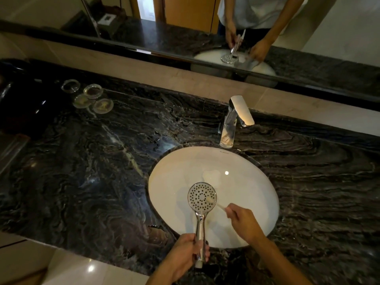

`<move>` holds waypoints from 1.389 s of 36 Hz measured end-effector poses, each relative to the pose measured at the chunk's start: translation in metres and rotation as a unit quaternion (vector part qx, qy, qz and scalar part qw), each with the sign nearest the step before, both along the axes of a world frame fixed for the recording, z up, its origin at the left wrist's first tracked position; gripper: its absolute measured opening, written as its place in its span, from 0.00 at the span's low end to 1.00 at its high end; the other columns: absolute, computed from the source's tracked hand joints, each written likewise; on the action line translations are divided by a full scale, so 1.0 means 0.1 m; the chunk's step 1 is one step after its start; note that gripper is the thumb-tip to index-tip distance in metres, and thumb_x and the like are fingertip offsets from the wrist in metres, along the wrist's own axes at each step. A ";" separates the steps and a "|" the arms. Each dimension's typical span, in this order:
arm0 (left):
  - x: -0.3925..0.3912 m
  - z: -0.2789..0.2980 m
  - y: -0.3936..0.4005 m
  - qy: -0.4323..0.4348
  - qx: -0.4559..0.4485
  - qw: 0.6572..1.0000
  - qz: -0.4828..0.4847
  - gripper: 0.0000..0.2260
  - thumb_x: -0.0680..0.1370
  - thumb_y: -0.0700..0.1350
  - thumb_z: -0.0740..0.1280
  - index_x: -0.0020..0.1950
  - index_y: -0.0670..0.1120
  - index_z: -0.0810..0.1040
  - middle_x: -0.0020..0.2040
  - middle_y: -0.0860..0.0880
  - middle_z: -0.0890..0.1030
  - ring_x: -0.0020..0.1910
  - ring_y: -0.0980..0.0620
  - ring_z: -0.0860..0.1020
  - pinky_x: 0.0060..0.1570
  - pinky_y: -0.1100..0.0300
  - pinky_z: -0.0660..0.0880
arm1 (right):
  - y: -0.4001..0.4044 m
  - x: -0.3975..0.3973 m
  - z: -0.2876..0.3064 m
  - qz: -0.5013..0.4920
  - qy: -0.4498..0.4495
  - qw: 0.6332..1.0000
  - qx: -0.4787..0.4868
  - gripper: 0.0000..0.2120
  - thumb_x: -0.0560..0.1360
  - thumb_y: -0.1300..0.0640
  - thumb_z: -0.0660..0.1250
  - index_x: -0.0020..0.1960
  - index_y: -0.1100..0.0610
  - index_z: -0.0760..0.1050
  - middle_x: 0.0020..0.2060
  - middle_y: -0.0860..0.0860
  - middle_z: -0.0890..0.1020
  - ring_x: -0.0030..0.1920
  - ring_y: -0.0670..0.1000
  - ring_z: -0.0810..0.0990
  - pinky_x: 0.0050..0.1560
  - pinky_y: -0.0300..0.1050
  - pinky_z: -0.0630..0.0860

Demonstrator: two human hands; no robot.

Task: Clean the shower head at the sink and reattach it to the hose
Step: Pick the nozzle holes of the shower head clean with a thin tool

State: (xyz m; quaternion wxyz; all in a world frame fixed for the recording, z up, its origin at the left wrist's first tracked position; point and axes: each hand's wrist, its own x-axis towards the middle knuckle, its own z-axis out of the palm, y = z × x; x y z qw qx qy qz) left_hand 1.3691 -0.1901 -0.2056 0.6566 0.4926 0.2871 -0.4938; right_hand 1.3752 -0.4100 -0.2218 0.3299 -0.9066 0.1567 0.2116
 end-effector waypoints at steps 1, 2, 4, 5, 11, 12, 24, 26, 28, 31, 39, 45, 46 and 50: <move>0.00 -0.01 -0.01 0.002 0.001 1.000 0.002 0.06 0.80 0.27 0.59 0.46 0.32 0.73 0.34 0.37 0.79 0.31 0.42 0.78 0.33 0.51 0.78 | 0.01 -0.06 -0.03 0.021 0.004 1.000 0.003 0.16 0.81 0.46 0.58 0.38 0.52 0.71 0.34 0.49 0.80 0.36 0.50 0.79 0.42 0.46 0.75; 0.01 -0.01 -0.01 0.003 0.001 1.000 0.003 0.06 0.80 0.27 0.59 0.46 0.32 0.73 0.34 0.37 0.79 0.31 0.42 0.78 0.33 0.51 0.78 | 0.01 -0.10 -0.05 0.040 0.008 0.999 0.000 0.17 0.80 0.42 0.55 0.38 0.50 0.69 0.34 0.48 0.80 0.36 0.49 0.79 0.43 0.47 0.75; 0.02 -0.02 -0.02 0.004 -0.002 1.000 0.000 0.07 0.80 0.27 0.59 0.45 0.33 0.73 0.34 0.37 0.79 0.31 0.42 0.79 0.34 0.51 0.78 | 0.00 -0.12 -0.06 0.049 0.009 0.999 -0.006 0.16 0.80 0.42 0.55 0.38 0.49 0.68 0.35 0.48 0.80 0.37 0.49 0.79 0.44 0.48 0.76; 0.03 -0.02 -0.02 0.003 -0.004 1.000 -0.003 0.07 0.79 0.26 0.58 0.44 0.33 0.73 0.34 0.37 0.80 0.32 0.42 0.79 0.34 0.50 0.78 | -0.01 -0.10 -0.05 0.034 0.000 0.999 -0.006 0.15 0.81 0.46 0.57 0.38 0.49 0.69 0.35 0.48 0.81 0.37 0.49 0.79 0.45 0.48 0.76; 0.00 -0.04 0.04 0.005 -0.003 1.000 -0.007 0.07 0.79 0.26 0.58 0.45 0.34 0.74 0.35 0.37 0.80 0.32 0.42 0.79 0.35 0.51 0.79 | 0.04 0.10 0.09 -0.072 -0.038 0.997 -0.015 0.13 0.83 0.56 0.60 0.42 0.57 0.75 0.34 0.49 0.80 0.35 0.49 0.78 0.41 0.42 0.73; -0.01 -0.05 0.04 0.006 -0.001 1.000 -0.008 0.07 0.79 0.26 0.58 0.46 0.33 0.74 0.35 0.37 0.80 0.32 0.42 0.80 0.34 0.51 0.79 | 0.05 0.09 0.08 -0.068 -0.031 0.997 -0.012 0.13 0.83 0.55 0.59 0.42 0.58 0.75 0.34 0.50 0.80 0.35 0.50 0.78 0.40 0.42 0.73; -0.01 -0.07 0.02 0.003 -0.005 1.000 0.004 0.07 0.78 0.25 0.58 0.49 0.31 0.74 0.35 0.35 0.79 0.31 0.41 0.79 0.32 0.51 0.78 | 0.07 -0.05 0.01 -0.026 0.006 1.000 -0.014 0.13 0.82 0.56 0.60 0.39 0.55 0.73 0.36 0.52 0.82 0.38 0.52 0.79 0.46 0.46 0.75; -0.02 -0.07 0.03 -0.001 -0.011 1.000 0.001 0.06 0.78 0.26 0.59 0.49 0.30 0.74 0.35 0.35 0.79 0.31 0.41 0.79 0.32 0.51 0.78 | 0.05 0.00 0.05 -0.054 -0.007 0.998 -0.025 0.13 0.83 0.55 0.59 0.42 0.58 0.75 0.36 0.51 0.82 0.38 0.51 0.79 0.45 0.45 0.75; -0.02 -0.06 0.04 0.003 -0.019 1.000 0.006 0.06 0.78 0.26 0.59 0.46 0.31 0.75 0.35 0.35 0.79 0.31 0.41 0.79 0.33 0.51 0.78 | 0.06 0.02 0.08 -0.069 -0.008 0.997 -0.031 0.13 0.83 0.55 0.59 0.41 0.55 0.73 0.36 0.49 0.80 0.36 0.49 0.77 0.42 0.41 0.72; 0.00 -0.07 0.03 0.004 -0.024 1.000 -0.001 0.05 0.78 0.26 0.59 0.48 0.30 0.74 0.35 0.35 0.79 0.31 0.41 0.79 0.33 0.51 0.77 | 0.08 -0.05 0.06 -0.058 0.014 0.998 -0.031 0.15 0.83 0.54 0.58 0.38 0.49 0.68 0.34 0.46 0.77 0.34 0.45 0.74 0.38 0.34 0.69; 0.01 -0.12 0.04 0.005 -0.034 0.999 0.018 0.03 0.77 0.27 0.62 0.46 0.30 0.75 0.37 0.34 0.79 0.33 0.40 0.80 0.35 0.49 0.78 | 0.11 -0.22 -0.03 -0.020 0.025 0.999 -0.007 0.15 0.82 0.53 0.60 0.38 0.54 0.71 0.32 0.50 0.80 0.34 0.47 0.78 0.39 0.37 0.72; -0.03 -0.14 0.05 -0.006 -0.026 1.000 0.010 0.07 0.78 0.26 0.61 0.41 0.32 0.76 0.35 0.35 0.79 0.31 0.41 0.79 0.35 0.50 0.78 | 0.07 0.08 0.11 -0.065 -0.038 0.997 -0.023 0.12 0.82 0.56 0.60 0.40 0.54 0.72 0.33 0.47 0.78 0.33 0.46 0.76 0.36 0.35 0.70; -0.04 -0.14 0.05 -0.010 -0.024 1.000 0.008 0.07 0.77 0.26 0.61 0.42 0.31 0.76 0.35 0.34 0.79 0.31 0.40 0.79 0.35 0.50 0.78 | 0.07 0.10 0.13 -0.064 -0.041 0.997 -0.023 0.12 0.83 0.56 0.59 0.41 0.55 0.72 0.33 0.49 0.79 0.33 0.47 0.76 0.37 0.37 0.72; -0.05 -0.16 0.05 -0.012 -0.012 1.000 0.016 0.10 0.77 0.26 0.62 0.38 0.31 0.77 0.35 0.34 0.79 0.31 0.39 0.80 0.32 0.51 0.78 | 0.13 0.03 0.08 0.002 -0.002 1.000 -0.027 0.13 0.83 0.52 0.58 0.41 0.54 0.71 0.35 0.51 0.80 0.35 0.49 0.76 0.41 0.44 0.74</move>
